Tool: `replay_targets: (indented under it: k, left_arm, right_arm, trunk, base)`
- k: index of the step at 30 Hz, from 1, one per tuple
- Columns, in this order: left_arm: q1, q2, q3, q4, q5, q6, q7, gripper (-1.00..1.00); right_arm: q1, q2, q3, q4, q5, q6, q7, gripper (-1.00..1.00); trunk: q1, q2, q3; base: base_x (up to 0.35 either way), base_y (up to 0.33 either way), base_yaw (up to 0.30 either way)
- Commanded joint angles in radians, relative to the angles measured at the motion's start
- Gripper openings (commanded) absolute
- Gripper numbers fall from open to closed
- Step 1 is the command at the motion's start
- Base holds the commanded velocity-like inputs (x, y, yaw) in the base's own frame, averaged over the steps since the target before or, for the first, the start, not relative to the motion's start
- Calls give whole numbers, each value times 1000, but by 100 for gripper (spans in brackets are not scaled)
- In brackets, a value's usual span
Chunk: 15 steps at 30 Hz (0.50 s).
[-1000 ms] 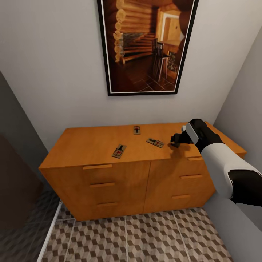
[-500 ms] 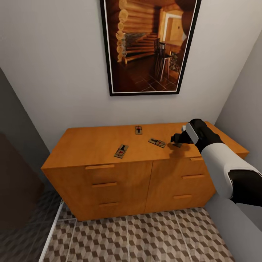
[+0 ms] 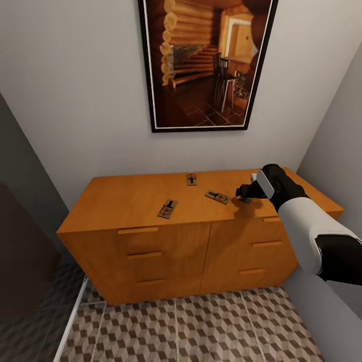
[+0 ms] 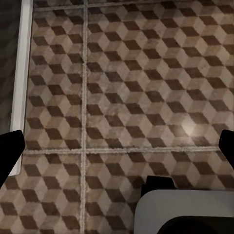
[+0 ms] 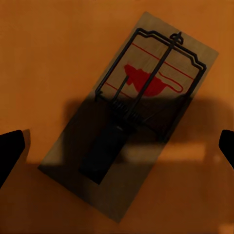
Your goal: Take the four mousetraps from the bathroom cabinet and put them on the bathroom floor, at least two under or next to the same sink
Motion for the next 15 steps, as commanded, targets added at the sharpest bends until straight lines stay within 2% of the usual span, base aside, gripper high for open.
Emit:
replay_targets:
  k: [1, 15]
  left_arm:
    - [-2, 1, 8, 4, 2, -5, -10, 100]
    - [-2, 1, 8, 4, 1, -5, -10, 100]
  right_arm:
    - [0, -1, 4, -1, -11, 3, -8, 100]
    - [0, -1, 4, 0, -11, 3, -8, 100]
  trunk:
    - [0, 0, -1]
    - [0, 0, -17]
  base:
    - [0, 0, 0]
    - [0, 0, 0]
